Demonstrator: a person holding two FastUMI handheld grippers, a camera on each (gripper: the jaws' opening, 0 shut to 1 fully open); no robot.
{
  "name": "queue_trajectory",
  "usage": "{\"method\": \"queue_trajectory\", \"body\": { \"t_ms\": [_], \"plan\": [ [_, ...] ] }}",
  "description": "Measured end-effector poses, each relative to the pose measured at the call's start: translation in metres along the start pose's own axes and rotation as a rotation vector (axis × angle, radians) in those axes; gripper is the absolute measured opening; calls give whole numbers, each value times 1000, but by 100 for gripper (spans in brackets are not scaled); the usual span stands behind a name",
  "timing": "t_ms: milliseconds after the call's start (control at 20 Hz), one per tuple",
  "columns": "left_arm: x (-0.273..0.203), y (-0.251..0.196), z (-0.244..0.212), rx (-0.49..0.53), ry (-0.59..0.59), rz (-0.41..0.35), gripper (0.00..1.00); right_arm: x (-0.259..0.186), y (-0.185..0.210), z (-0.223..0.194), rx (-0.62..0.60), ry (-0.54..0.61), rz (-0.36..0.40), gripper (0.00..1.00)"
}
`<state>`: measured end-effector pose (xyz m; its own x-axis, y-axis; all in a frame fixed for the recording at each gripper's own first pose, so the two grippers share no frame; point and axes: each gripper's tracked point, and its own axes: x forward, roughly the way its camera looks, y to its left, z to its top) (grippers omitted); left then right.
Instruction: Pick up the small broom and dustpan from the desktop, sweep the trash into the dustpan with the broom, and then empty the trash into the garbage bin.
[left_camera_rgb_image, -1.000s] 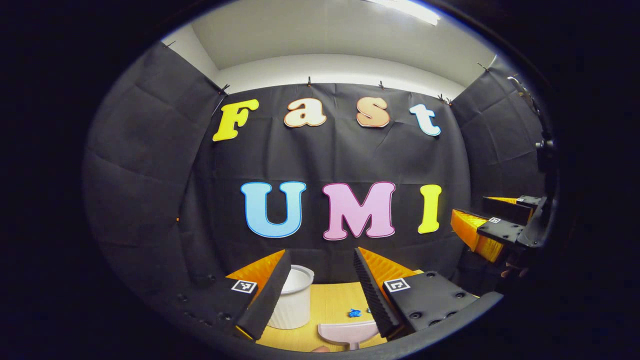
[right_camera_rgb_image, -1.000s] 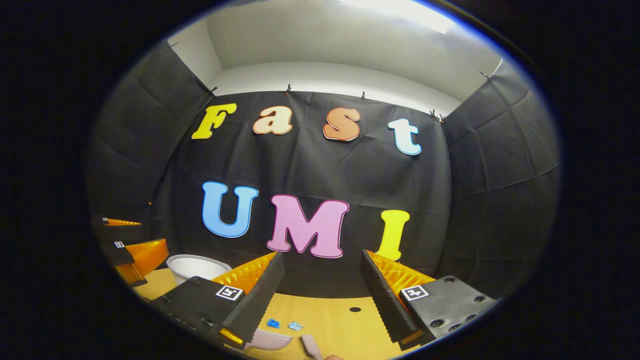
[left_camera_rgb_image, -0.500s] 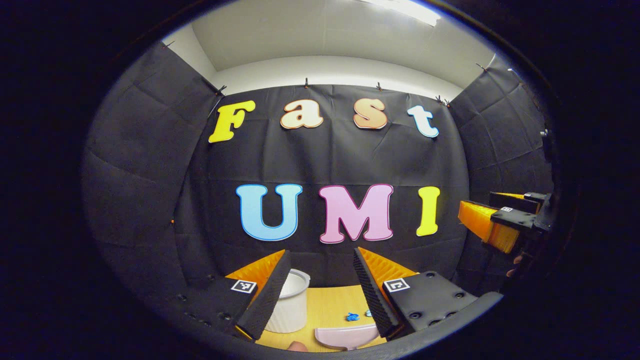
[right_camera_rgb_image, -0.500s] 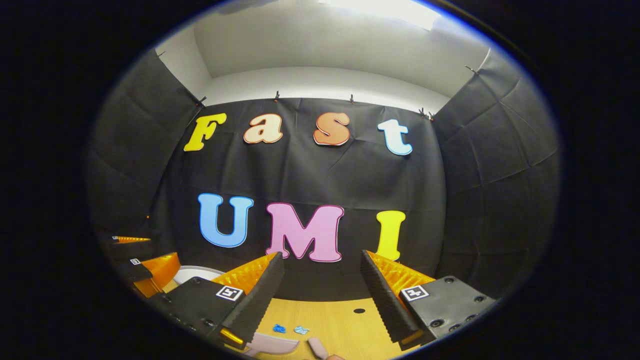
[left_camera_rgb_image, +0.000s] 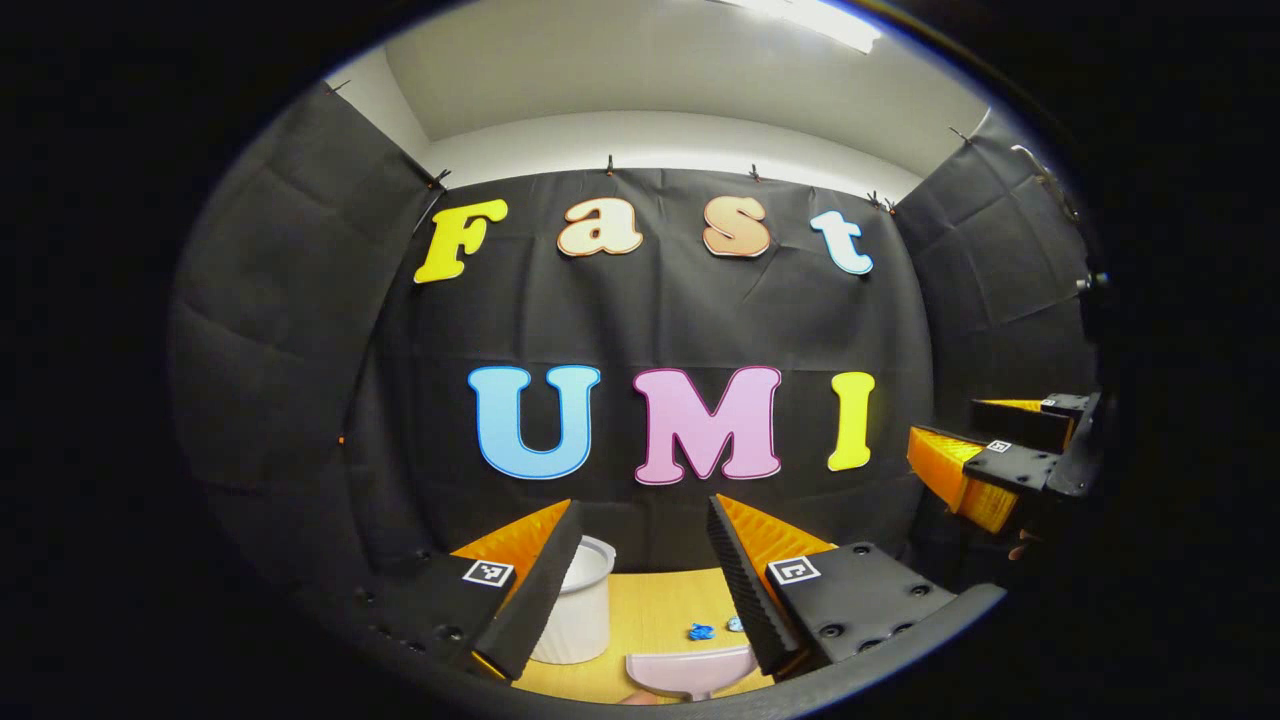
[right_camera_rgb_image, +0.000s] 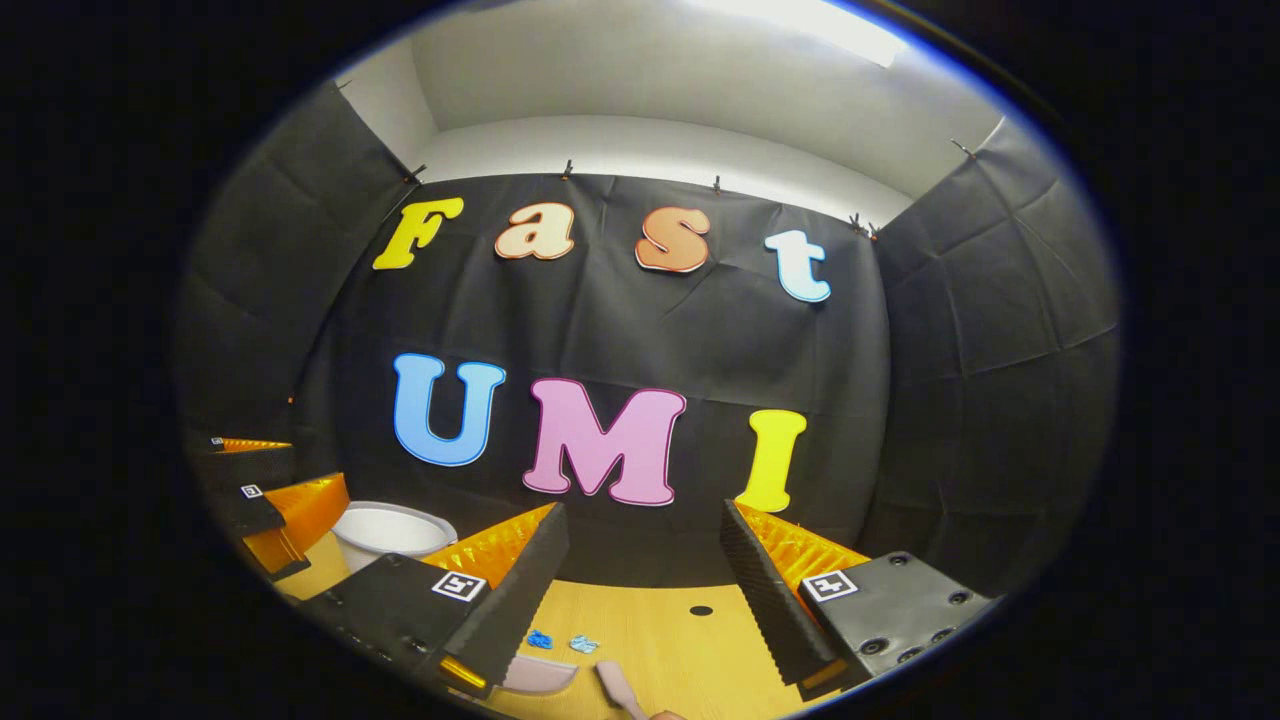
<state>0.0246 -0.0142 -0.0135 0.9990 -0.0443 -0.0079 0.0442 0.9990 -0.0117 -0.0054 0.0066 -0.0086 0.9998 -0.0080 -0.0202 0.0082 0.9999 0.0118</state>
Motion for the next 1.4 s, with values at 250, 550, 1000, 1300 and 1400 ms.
{"method": "queue_trajectory", "body": {
  "t_ms": [250, 550, 1000, 1300, 1400],
  "plan": [
    [3, 11, -14, -2, 49, 39, 75, -1, 3, -3, -25, 1, 17, 98],
    [-1, 14, -8, -63, 22, 51, 75, 2, 3, -5, -24, 9, 34, 98],
    [6, -3, -34, -91, 97, -8, 75, 7, -11, -17, -18, 30, 14, 98],
    [6, -10, -101, -114, 263, -33, 75, 20, -25, -46, -35, 73, 16, 98],
    [4, -19, -140, -71, 351, -50, 75, 25, -30, -63, -50, 104, 21, 98]
  ]
}}
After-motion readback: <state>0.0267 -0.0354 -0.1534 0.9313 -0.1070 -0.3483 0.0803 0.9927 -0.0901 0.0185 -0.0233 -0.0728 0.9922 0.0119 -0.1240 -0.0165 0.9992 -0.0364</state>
